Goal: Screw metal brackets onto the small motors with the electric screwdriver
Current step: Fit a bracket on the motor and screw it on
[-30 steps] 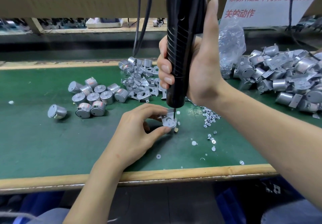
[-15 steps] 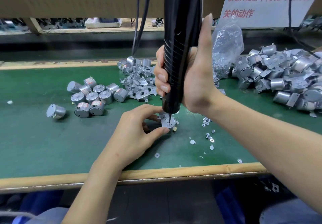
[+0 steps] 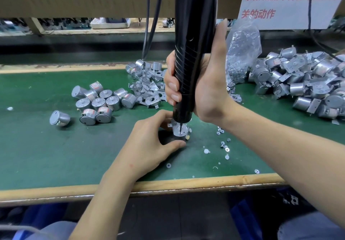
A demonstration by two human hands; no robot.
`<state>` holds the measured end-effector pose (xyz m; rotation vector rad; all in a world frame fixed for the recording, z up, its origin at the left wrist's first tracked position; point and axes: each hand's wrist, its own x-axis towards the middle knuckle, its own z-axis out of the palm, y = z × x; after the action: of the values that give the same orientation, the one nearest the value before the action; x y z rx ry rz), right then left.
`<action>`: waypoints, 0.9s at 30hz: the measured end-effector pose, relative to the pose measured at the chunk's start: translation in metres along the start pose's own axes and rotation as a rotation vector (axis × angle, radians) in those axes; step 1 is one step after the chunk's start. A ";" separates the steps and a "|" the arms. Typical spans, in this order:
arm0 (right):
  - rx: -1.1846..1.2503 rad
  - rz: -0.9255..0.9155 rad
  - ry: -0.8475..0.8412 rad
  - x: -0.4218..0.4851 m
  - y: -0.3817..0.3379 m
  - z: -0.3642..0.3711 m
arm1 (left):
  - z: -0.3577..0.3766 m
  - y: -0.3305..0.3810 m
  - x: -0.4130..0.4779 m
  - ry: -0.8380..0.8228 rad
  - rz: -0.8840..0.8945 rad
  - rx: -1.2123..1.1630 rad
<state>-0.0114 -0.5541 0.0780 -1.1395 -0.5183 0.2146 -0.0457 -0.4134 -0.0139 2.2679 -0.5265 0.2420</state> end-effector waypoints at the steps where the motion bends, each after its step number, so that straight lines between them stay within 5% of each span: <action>1: 0.007 0.000 -0.003 0.000 0.000 0.001 | 0.002 0.000 0.000 -0.003 -0.007 0.014; 27: -0.150 -0.101 0.240 -0.003 0.007 0.008 | 0.010 0.004 -0.001 0.011 -0.071 0.065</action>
<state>-0.0173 -0.5463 0.0733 -1.2618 -0.3817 -0.0496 -0.0478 -0.4226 -0.0179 2.3420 -0.4371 0.2381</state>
